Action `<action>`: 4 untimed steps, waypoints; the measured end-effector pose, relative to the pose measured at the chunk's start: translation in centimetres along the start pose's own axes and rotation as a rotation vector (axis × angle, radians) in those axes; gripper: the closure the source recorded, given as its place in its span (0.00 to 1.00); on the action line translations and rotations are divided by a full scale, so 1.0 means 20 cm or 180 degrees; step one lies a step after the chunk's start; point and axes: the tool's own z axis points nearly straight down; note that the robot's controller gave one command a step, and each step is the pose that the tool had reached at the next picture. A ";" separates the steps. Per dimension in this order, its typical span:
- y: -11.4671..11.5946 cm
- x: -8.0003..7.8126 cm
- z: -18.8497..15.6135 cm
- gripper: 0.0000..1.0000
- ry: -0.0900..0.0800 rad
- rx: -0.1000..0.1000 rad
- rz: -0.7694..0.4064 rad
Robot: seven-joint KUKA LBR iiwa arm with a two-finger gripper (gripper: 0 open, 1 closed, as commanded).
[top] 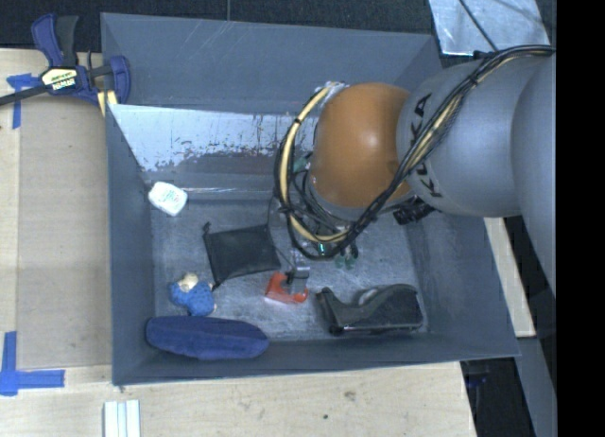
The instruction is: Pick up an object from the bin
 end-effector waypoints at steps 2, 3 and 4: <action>0.24 -0.06 0.30 1.00 -0.0024 -0.0004 -0.0502; 0.22 0.05 -0.32 1.00 -0.0049 -0.0007 -0.0374; 0.29 0.12 -0.66 1.00 -0.0049 -0.0010 -0.0322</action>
Offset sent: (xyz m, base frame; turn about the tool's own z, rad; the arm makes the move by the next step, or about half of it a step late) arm 0.0106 0.0482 -0.0603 -0.1599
